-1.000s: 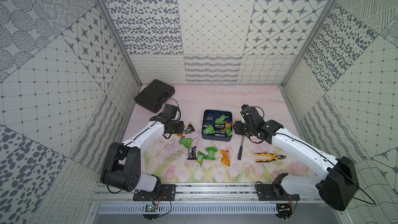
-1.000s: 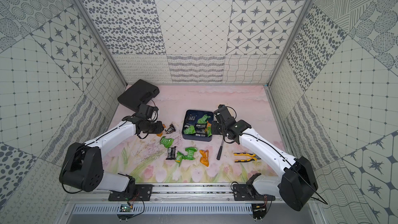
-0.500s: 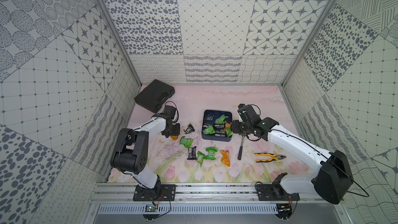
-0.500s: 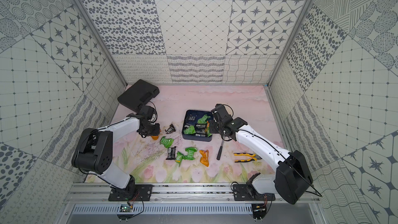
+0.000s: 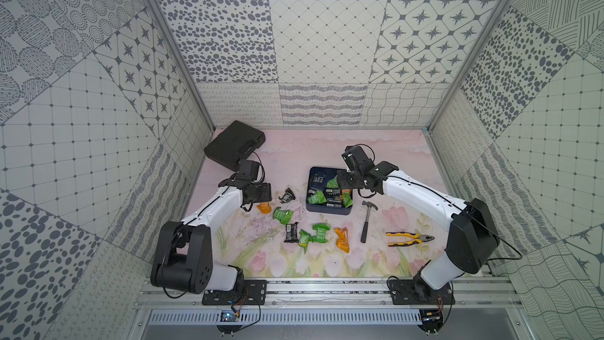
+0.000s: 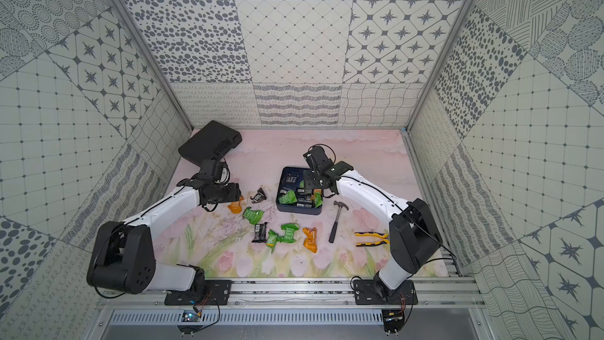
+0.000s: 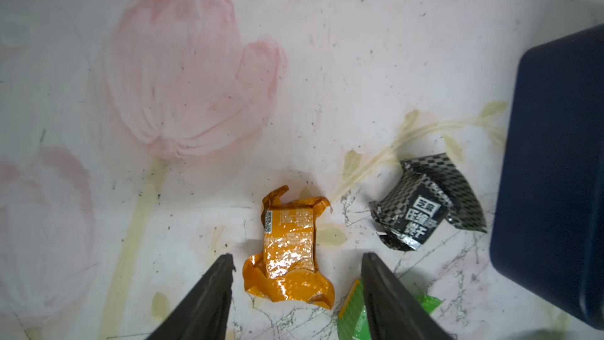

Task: Take the cookies out of the storage box
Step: Place the cookie at the center of the board, then pick up the cookie from the storage box.

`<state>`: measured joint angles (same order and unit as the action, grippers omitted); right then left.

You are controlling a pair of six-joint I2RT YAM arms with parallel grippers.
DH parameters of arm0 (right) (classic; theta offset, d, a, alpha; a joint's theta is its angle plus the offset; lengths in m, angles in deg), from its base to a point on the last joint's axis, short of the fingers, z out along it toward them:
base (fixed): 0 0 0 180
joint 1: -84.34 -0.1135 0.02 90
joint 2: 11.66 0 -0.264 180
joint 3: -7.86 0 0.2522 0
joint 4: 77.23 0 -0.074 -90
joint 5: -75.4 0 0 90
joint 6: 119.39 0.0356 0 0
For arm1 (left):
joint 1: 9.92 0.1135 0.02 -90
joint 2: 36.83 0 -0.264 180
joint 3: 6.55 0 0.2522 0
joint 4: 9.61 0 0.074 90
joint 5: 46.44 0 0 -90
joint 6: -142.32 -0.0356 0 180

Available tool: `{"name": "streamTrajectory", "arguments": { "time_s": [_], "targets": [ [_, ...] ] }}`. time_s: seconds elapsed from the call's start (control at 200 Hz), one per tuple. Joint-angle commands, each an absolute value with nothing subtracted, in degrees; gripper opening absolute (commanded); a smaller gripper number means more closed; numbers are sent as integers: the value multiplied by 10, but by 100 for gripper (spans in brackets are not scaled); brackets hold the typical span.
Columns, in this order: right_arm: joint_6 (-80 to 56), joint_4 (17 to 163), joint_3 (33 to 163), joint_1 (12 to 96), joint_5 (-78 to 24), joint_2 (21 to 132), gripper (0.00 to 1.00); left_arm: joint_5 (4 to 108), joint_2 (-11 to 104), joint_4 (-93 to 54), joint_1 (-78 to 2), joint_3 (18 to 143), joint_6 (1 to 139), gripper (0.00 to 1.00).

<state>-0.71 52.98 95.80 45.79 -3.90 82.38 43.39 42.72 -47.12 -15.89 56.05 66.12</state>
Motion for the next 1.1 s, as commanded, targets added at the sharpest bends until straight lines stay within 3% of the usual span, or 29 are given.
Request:
{"name": "streamTrajectory", "arguments": {
  "time_s": [0.0,0.255,0.47,1.095],
  "targets": [
    [89,528,1001,441,35,872,60,422,325,-412,-157,503,753,67],
    [222,515,1071,439,70,976,64,353,139,-392,-155,383,864,67],
    [274,514,1096,450,86,1023,66,328,52,-436,-155,337,905,67],
    [291,515,1144,473,73,1112,61,304,21,-443,-156,333,909,67]
  ]
}}
